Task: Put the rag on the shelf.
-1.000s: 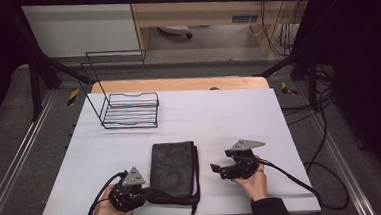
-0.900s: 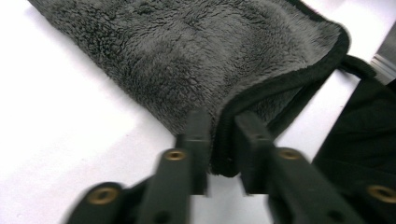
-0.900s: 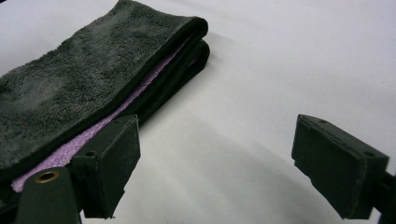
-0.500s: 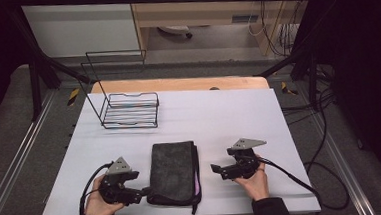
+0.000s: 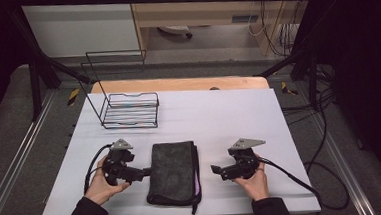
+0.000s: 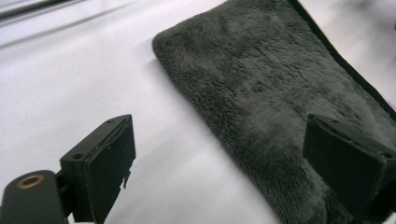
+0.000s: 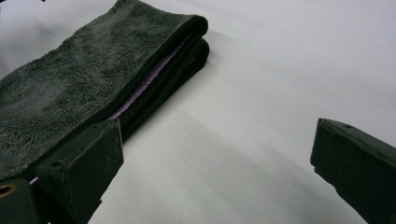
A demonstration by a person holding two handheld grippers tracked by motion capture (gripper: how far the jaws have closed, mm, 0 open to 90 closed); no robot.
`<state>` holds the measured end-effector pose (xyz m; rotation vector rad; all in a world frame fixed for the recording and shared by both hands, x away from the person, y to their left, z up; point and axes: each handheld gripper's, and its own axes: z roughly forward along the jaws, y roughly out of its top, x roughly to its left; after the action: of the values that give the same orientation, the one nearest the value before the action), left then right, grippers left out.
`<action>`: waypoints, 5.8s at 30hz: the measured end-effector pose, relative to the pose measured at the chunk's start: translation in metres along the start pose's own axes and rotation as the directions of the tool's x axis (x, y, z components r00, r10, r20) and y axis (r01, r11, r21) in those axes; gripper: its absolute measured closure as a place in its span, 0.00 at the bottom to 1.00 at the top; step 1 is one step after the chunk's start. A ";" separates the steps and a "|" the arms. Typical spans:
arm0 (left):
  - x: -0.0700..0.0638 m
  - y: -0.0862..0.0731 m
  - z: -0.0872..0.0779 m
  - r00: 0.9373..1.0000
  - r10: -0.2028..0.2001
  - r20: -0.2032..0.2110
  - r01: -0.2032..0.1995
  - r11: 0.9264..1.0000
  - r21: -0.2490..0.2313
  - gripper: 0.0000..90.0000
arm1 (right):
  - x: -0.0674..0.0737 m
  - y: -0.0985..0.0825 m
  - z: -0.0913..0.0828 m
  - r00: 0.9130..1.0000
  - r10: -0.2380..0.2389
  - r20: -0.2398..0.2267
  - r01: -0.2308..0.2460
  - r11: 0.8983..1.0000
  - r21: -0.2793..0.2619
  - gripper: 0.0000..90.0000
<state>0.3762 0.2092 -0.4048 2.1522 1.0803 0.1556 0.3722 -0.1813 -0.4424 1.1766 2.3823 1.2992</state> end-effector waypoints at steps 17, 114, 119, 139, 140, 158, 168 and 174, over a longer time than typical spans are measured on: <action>0.018 0.020 0.034 0.990 -0.031 -0.141 0.022 0.998 -0.064 0.24 | 0.000 -0.002 0.003 1.000 0.001 -0.005 -0.001 1.000 0.010 0.04; 0.020 0.018 0.039 0.993 -0.102 0.053 0.111 0.973 -0.202 0.90 | 0.029 0.066 0.066 0.972 0.218 -0.086 -0.214 0.975 0.057 0.85; 0.014 0.021 0.027 0.996 -0.076 0.047 0.085 0.967 -0.239 0.90 | 0.035 0.068 0.057 0.977 0.191 -0.095 -0.192 0.981 0.006 0.85; -0.006 0.032 -0.008 0.999 -0.019 0.034 0.030 0.930 -0.367 0.90 | 0.052 0.077 0.023 0.992 0.093 -0.088 -0.108 0.977 -0.186 0.85; -0.006 0.032 -0.010 0.999 -0.014 0.033 0.025 0.928 -0.373 0.90 | 0.053 0.078 0.022 0.992 0.089 -0.087 -0.105 0.976 -0.192 0.85; -0.015 0.037 -0.041 1.000 0.007 0.009 -0.002 0.870 -0.494 0.90 | 0.072 0.097 -0.002 0.998 -0.030 -0.049 0.012 0.943 -0.333 0.85; -0.014 0.039 -0.056 1.000 -0.001 -0.010 -0.005 0.840 -0.543 0.90 | 0.085 0.107 -0.006 0.997 -0.078 -0.028 0.060 0.917 -0.395 0.85; -0.012 0.040 -0.067 1.000 -0.006 -0.024 -0.009 0.816 -0.579 0.90 | 0.092 0.114 -0.005 0.995 -0.097 -0.024 0.078 0.900 -0.429 0.85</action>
<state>0.3679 0.2212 -0.3276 1.5971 0.8947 0.4542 0.3714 -0.0843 -0.3327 0.9058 1.9958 1.7161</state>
